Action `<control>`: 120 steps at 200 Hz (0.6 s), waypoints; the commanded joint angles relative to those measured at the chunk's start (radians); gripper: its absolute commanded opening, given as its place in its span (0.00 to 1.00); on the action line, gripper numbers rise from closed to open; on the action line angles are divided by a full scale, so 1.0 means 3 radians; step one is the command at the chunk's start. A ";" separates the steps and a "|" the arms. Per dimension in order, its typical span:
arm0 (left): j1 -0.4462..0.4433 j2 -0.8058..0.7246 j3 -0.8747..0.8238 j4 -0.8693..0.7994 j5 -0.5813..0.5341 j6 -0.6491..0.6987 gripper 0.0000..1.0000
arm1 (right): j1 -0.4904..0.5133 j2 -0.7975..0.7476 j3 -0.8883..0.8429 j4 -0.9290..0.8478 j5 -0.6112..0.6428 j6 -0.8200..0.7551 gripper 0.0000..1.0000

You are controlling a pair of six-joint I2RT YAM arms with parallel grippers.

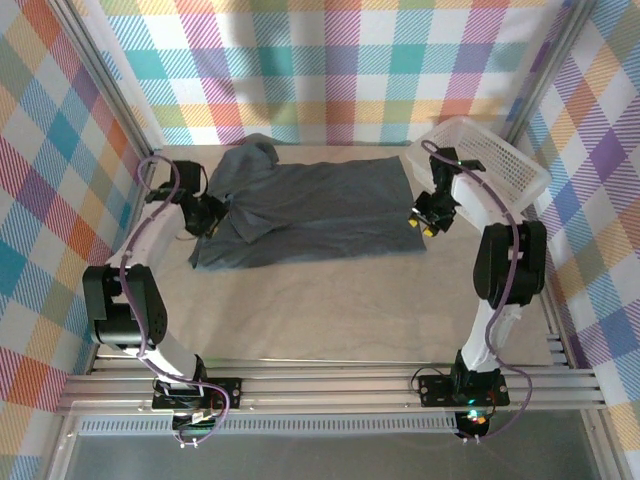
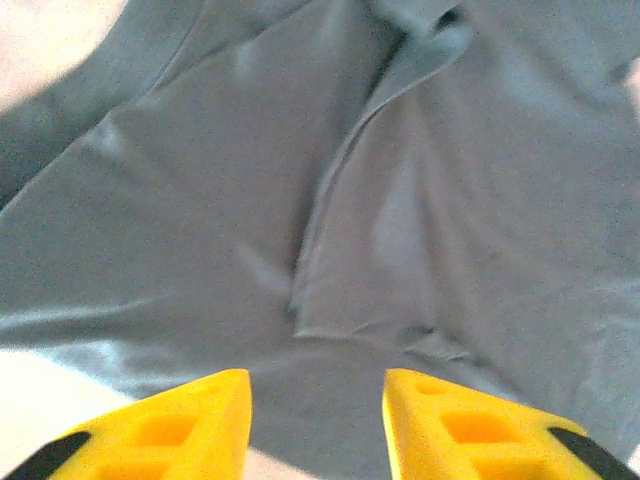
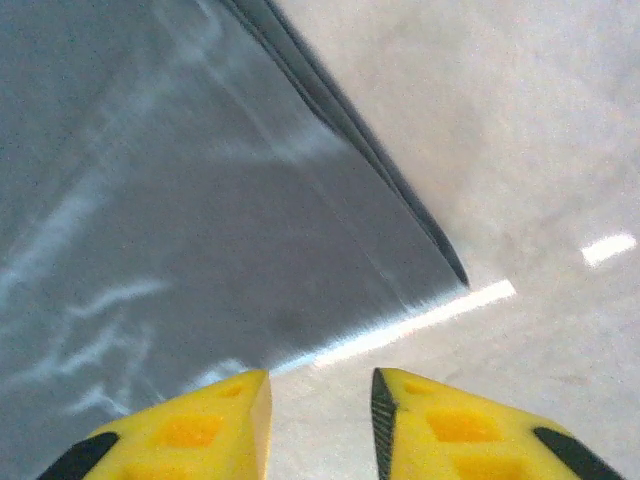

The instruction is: Fold and stack the t-shirts

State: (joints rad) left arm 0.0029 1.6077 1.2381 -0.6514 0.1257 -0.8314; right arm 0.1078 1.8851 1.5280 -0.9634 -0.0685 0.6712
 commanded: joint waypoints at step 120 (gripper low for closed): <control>0.0544 0.0775 -0.0036 0.0007 -0.0368 0.0538 0.25 | 0.0088 0.0743 0.0039 -0.0038 0.0102 -0.0115 0.24</control>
State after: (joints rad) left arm 0.1326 1.8450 1.2419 -0.6514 0.0319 -0.7418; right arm 0.1280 2.0991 1.5414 -0.9123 -0.0826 0.6594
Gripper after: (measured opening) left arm 0.249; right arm 0.236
